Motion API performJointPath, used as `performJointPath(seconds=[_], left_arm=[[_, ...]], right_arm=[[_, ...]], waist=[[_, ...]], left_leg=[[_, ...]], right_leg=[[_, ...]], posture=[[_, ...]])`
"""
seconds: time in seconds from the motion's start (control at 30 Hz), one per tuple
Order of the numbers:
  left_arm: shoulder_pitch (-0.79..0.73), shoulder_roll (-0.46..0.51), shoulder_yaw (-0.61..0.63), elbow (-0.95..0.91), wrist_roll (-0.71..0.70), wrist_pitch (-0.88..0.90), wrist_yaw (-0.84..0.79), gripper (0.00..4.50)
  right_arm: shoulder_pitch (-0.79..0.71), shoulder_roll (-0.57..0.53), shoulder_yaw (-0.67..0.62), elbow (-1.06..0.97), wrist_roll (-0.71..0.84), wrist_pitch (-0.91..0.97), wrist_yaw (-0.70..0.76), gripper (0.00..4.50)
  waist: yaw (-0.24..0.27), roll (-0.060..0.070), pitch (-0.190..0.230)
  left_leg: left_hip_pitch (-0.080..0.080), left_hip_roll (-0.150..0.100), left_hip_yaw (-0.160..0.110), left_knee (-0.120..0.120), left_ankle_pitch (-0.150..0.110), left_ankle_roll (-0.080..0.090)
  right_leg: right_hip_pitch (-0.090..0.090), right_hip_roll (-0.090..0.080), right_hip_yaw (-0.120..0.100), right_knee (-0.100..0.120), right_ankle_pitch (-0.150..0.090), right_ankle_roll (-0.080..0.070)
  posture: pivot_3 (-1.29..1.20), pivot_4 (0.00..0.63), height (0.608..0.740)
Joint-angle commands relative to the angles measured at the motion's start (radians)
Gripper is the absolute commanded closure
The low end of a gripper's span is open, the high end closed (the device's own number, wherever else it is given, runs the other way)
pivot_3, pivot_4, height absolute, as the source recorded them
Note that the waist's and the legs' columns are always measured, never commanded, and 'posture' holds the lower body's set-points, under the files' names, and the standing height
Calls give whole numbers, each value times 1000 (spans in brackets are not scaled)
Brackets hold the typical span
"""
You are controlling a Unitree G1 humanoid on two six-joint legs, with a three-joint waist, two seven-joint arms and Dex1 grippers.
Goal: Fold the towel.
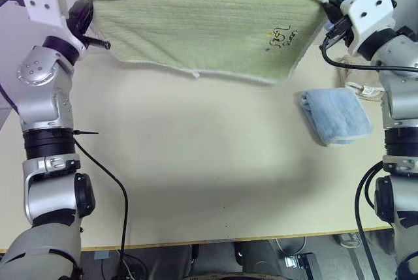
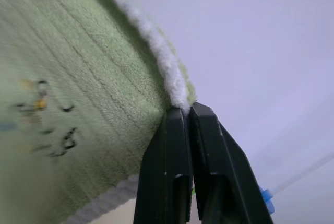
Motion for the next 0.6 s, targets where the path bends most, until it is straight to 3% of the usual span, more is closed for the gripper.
performJointPath(seconds=[0.03, 0.23, 0.47, 0.6], left_arm=[[170, 60, 46, -167, -65, 69, -101, 4500], [640, 184, 87, -469, -141, 225, -288, 4500], [906, 244, 181, -588, -222, 345, -403, 4500], [988, 265, 206, -633, -255, 395, -452, 4500]], right_arm=[[113, -44, -52, -154, 109, 67, 124, 4462], [463, -142, -97, -398, 290, 286, 338, 4462], [755, -278, -168, -530, 390, 440, 508, 4462], [773, -283, -186, -533, 399, 445, 509, 4462]], waist=[[-1, 0, 0], [8, 1, 0], [34, 2, 0], [33, 3, 0]], left_leg=[[0, 0, 0, 0, 0, 0], [1, 0, 0, 2, -1, 2], [2, 1, 0, 7, -5, 8], [2, 1, 0, 10, -6, 10]], right_leg=[[0, 0, 0, 0, 0, 0], [1, 0, 1, 2, 0, 0], [5, 0, 1, 3, 1, -1], [7, 0, 0, 3, 1, -1]], posture=[[0, 150, 732], [0, 150, 732], [0, 150, 732], [0, 150, 732]])
